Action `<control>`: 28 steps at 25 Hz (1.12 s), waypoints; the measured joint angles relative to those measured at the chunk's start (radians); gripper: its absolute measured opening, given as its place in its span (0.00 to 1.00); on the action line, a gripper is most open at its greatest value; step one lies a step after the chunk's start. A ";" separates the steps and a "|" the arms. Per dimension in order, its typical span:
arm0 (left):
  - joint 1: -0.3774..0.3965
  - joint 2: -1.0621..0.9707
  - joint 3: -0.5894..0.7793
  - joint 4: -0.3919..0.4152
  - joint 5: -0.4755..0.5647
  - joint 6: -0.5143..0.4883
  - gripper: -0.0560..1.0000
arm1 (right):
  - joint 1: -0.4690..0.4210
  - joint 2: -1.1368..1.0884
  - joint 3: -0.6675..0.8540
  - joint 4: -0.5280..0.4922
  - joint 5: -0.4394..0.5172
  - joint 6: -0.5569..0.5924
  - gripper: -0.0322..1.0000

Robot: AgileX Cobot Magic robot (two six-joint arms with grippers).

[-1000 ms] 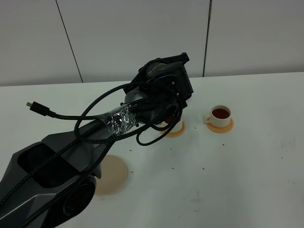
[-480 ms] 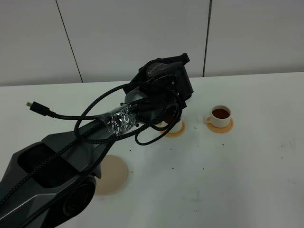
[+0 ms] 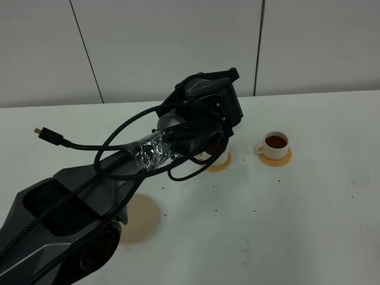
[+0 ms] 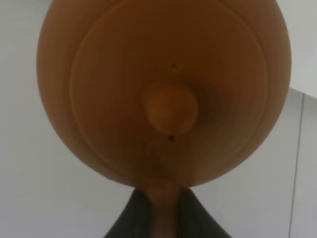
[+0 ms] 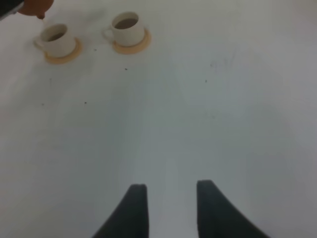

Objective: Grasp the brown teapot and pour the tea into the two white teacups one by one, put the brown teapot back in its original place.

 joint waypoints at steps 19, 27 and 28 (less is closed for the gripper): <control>-0.013 0.000 0.000 0.009 -0.013 0.004 0.22 | 0.000 0.000 0.000 0.000 0.000 0.000 0.26; -0.013 0.000 0.000 0.001 -0.002 0.011 0.22 | 0.000 0.000 0.000 0.000 0.000 0.000 0.26; -0.013 0.000 0.000 0.000 0.003 0.017 0.22 | 0.000 0.000 0.000 0.000 0.000 0.000 0.26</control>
